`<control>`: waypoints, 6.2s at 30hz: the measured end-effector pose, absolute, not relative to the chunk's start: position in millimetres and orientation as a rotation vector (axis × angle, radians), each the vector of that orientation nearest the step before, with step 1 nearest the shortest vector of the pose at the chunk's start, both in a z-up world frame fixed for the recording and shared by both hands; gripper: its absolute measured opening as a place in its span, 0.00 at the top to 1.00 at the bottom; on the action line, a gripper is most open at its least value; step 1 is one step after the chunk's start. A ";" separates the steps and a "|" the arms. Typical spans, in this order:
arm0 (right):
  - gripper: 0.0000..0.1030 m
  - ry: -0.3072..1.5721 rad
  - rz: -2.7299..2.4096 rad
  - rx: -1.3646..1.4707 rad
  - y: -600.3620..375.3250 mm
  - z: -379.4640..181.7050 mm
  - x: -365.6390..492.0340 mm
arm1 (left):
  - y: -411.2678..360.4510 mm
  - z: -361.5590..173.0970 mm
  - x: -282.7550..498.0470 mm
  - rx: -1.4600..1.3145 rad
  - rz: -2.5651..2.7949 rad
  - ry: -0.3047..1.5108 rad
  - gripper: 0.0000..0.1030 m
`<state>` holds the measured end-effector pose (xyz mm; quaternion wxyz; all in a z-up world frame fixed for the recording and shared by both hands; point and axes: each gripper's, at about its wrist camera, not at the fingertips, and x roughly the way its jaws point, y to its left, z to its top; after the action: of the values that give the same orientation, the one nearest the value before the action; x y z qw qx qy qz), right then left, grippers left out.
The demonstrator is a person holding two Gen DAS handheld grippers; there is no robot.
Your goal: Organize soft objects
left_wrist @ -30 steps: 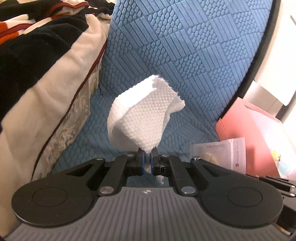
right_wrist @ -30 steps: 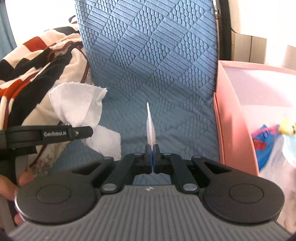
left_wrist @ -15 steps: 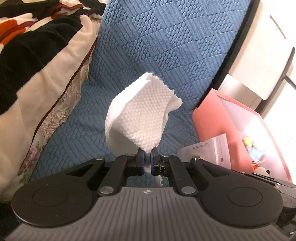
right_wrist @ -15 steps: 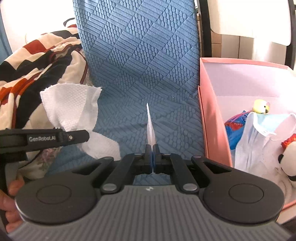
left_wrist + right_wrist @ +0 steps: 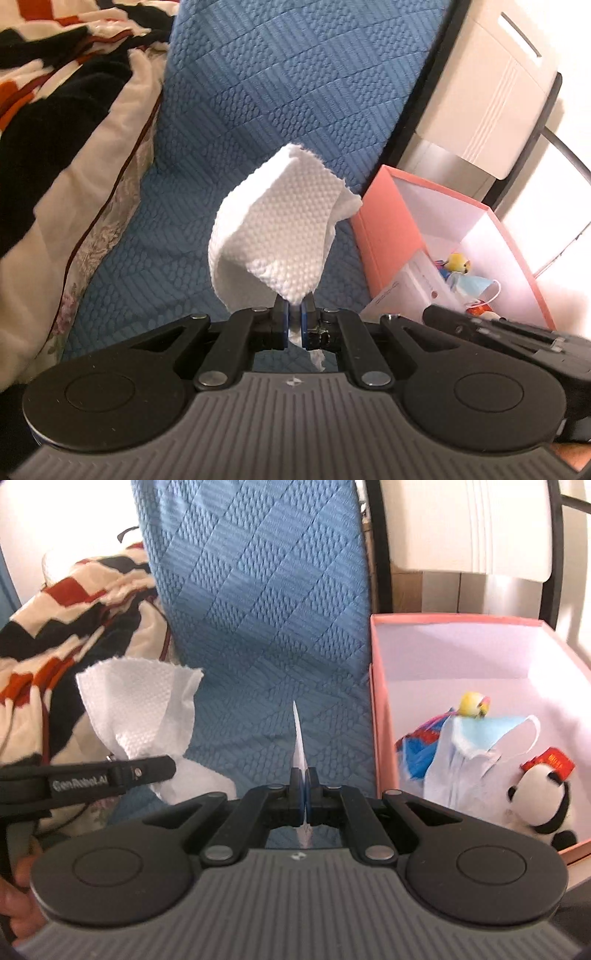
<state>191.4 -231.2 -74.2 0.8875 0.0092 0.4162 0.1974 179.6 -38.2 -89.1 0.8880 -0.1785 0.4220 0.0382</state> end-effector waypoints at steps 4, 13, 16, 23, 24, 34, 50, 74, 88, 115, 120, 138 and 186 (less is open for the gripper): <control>0.96 0.851 0.402 0.022 -239.7 -53.3 200.6 | -46.4 -77.0 187.6 -0.368 0.060 0.878 0.93; 0.96 0.779 0.392 0.049 -264.1 -0.5 218.6 | -67.0 -33.4 213.6 -0.354 0.030 0.858 0.93; 0.96 0.761 0.394 0.053 -273.5 14.7 225.7 | -76.7 -22.2 220.9 -0.356 0.020 0.857 0.93; 0.96 0.717 0.379 0.070 -297.9 41.1 237.7 | -102.4 -4.7 237.1 -0.360 -0.018 0.847 0.93; 0.96 0.712 0.376 0.069 -301.4 44.2 238.7 | -107.2 -1.8 239.7 -0.358 -0.023 0.843 0.93; 0.96 0.686 0.344 0.078 -335.9 54.7 249.9 | -143.7 13.5 257.9 -0.336 -0.076 0.832 0.93; 0.96 0.764 0.270 0.088 -406.0 11.5 273.7 | -221.8 -36.5 300.7 -0.296 -0.161 0.958 0.93; 0.96 1.023 0.240 0.104 -440.8 -108.6 308.6 | -274.0 -127.9 352.0 -0.246 -0.186 1.149 0.93; 0.94 1.004 0.219 0.144 -452.2 -95.8 306.5 | -269.4 -110.7 348.2 -0.242 -0.192 1.110 0.42; 0.94 0.684 0.260 0.139 -418.5 73.7 187.0 | -197.8 46.8 219.4 -0.225 -0.186 0.794 0.41; 0.94 0.667 0.257 0.129 -408.6 82.4 165.7 | -184.4 55.1 195.9 -0.227 -0.184 0.774 0.41; 0.94 0.686 0.228 0.118 -390.7 79.8 92.6 | -161.9 58.1 126.0 -0.224 -0.201 0.775 0.41; 0.00 0.705 0.104 0.043 -390.7 63.1 62.9 | -144.6 59.5 88.1 -0.188 -0.114 0.768 0.00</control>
<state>62.9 -390.7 63.1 0.9370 0.0209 0.3450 0.0511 88.1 -144.6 59.5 0.9213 -0.0918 0.3738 -0.0555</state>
